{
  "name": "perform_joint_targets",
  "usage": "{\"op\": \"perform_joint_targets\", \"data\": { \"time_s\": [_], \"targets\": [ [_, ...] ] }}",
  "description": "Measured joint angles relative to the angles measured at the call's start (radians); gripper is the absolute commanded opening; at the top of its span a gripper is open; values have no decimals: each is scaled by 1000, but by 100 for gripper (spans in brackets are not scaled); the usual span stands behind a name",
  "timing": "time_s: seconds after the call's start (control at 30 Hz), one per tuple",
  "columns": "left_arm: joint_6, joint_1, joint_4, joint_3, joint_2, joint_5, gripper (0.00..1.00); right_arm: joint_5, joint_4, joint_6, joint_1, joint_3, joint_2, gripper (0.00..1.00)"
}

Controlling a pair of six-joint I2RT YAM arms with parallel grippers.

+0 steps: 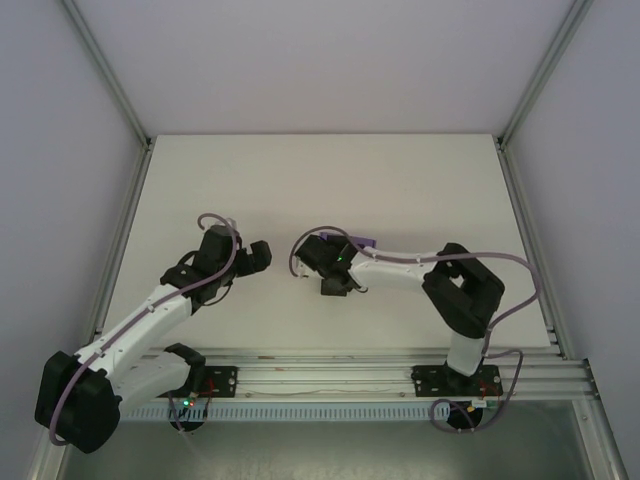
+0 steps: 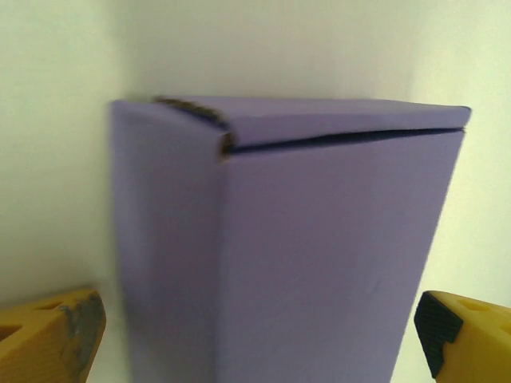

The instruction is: Assemble paper box

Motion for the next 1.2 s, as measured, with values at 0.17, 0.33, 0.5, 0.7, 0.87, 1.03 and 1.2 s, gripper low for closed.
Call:
{"op": "perform_joint_targets", "data": {
  "time_s": [0.17,0.33,0.5,0.7,0.87,1.03,1.2],
  "targets": [
    [0,0,11,-1,0,21,100,-95,-53,19,-1,-15,-89,100],
    [4,0,39,-20,0,54,100,-148,-31,51,-27,-77,-189,100],
    [15,0,56,-35,-26,6,100,-173,64,197,-150,-132,-314,100],
    [73,6,103,-35,-78,-169,100,-115,217,537,-434,-182,-497,100],
    [154,82,228,-79,-59,-340,100,-70,311,841,-739,-291,-605,100],
    [259,284,431,-175,23,-367,100,5,500,919,-867,-518,-612,100],
    [337,433,681,-240,121,-339,100,18,737,885,-869,-710,-574,100]
  ]
}}
